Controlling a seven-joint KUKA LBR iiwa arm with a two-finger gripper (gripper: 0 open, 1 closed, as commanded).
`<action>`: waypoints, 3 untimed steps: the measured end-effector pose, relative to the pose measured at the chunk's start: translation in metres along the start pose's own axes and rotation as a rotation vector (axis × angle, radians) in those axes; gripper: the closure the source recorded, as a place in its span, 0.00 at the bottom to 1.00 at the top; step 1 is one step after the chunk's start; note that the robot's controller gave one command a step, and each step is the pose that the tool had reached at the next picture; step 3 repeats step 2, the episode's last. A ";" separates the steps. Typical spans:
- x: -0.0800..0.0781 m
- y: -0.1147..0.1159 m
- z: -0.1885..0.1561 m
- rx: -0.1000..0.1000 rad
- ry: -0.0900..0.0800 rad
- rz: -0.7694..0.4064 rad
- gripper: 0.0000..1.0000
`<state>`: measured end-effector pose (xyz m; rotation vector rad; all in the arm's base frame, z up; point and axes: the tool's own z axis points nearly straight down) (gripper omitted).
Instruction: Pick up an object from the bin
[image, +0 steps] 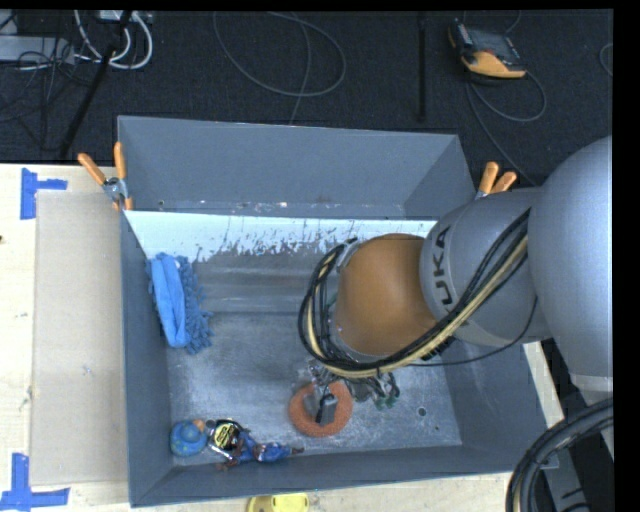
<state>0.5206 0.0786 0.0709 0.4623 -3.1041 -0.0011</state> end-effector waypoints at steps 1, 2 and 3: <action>0.000 0.000 0.000 0.000 0.000 0.001 1.00; -0.036 0.002 -0.172 0.002 -0.013 0.011 1.00; -0.036 0.002 -0.172 0.002 -0.013 0.011 1.00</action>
Offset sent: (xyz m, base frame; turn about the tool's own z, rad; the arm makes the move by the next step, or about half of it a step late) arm 0.0320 0.0109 0.1682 0.0084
